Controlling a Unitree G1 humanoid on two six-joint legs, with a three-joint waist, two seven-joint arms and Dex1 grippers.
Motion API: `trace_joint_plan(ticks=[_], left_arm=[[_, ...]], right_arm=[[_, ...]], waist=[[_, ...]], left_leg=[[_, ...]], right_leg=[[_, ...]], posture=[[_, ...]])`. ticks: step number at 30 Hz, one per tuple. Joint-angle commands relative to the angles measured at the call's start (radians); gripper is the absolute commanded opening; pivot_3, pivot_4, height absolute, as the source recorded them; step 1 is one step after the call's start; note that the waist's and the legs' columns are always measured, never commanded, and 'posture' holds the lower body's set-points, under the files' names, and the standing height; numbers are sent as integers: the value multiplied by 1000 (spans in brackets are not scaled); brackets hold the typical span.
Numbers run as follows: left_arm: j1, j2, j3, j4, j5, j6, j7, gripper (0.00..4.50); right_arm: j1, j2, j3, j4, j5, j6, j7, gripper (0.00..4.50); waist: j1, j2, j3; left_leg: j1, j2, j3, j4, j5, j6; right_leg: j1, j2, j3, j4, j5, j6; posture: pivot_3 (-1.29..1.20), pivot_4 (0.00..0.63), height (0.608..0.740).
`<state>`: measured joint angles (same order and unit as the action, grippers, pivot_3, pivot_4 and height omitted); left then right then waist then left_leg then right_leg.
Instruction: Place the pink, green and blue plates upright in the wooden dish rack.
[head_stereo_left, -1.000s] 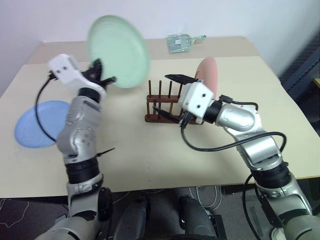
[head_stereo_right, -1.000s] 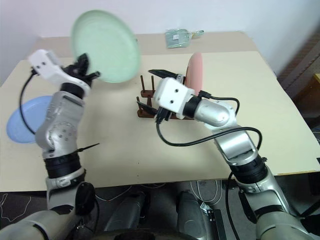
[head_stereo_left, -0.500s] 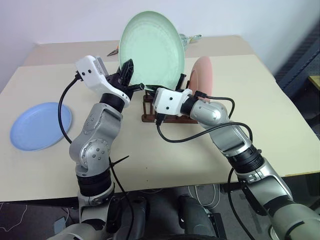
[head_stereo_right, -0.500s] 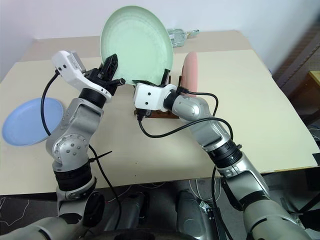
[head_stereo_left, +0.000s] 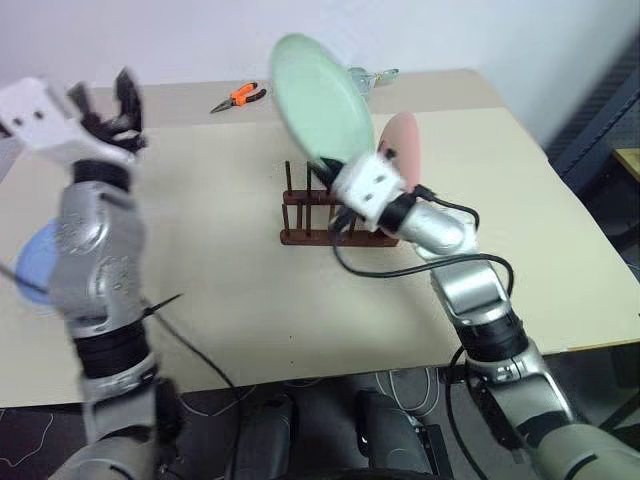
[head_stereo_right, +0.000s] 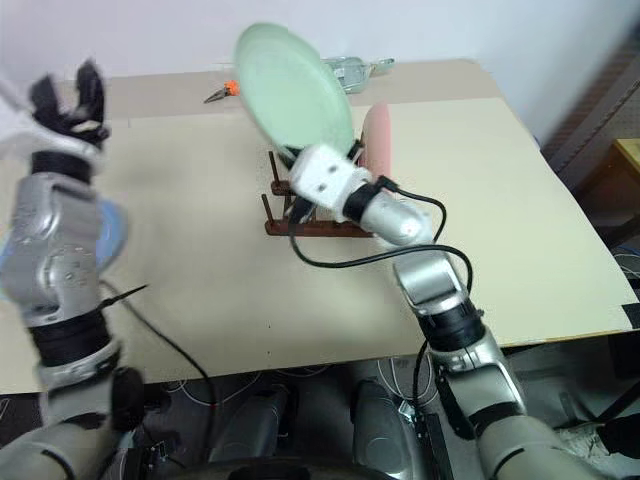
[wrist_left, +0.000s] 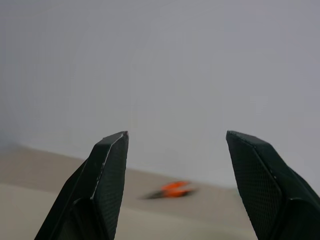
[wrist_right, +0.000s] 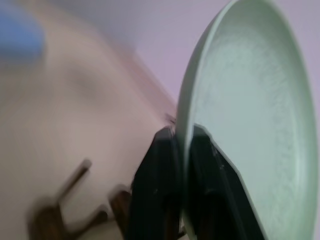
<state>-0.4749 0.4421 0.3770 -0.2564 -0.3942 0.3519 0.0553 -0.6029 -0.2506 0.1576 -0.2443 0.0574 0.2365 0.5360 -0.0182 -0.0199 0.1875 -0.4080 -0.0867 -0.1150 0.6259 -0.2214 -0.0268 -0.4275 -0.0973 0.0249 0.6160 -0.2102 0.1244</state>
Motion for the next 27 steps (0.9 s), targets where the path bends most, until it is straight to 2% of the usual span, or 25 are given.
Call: trace_joint_plan(ticks=[1,4,8,16,26,27], left_arm=[[140,51,-106,7,107,-105,-165,3147],[267,46,-197,-34,86,-124,-309,3147],[365,27,-275,-90,58,-118,-421,3147],[399,-16,-322,-166,30,-58,-463,3147],[391,-36,-353,-168,60,-48,-470,3147],[392,-37,-354,-170,62,-48,-470,3198]], right_arm=[[26,91,-137,-210,361,245,-29,0],[63,141,-185,-275,536,390,-80,0],[65,169,-222,-269,619,459,-169,0],[75,163,-240,-240,629,453,-236,0],[62,172,-260,-175,688,542,-330,0],[59,166,-256,-172,682,543,-333,349]], waist=[[7,0,0],[15,0,0],[4,1,0],[1,4,1],[2,4,1],[2,4,1]], left_leg=[[0,0,0,0,0,0],[-1,1,-2,1,-1,1],[-1,3,-1,1,-1,1],[0,6,2,0,-1,1],[0,6,2,1,-1,1],[0,6,2,1,-1,1]], right_leg=[[0,0,0,-1,0,0],[1,-1,-1,-1,0,0],[0,-2,0,-1,-1,-4],[-1,1,0,0,0,-4],[-1,1,0,0,1,-3],[-1,1,0,0,1,-3]], posture=[[0,150,732],[0,150,732],[0,150,732],[0,150,732],[0,150,732],[0,150,732]])
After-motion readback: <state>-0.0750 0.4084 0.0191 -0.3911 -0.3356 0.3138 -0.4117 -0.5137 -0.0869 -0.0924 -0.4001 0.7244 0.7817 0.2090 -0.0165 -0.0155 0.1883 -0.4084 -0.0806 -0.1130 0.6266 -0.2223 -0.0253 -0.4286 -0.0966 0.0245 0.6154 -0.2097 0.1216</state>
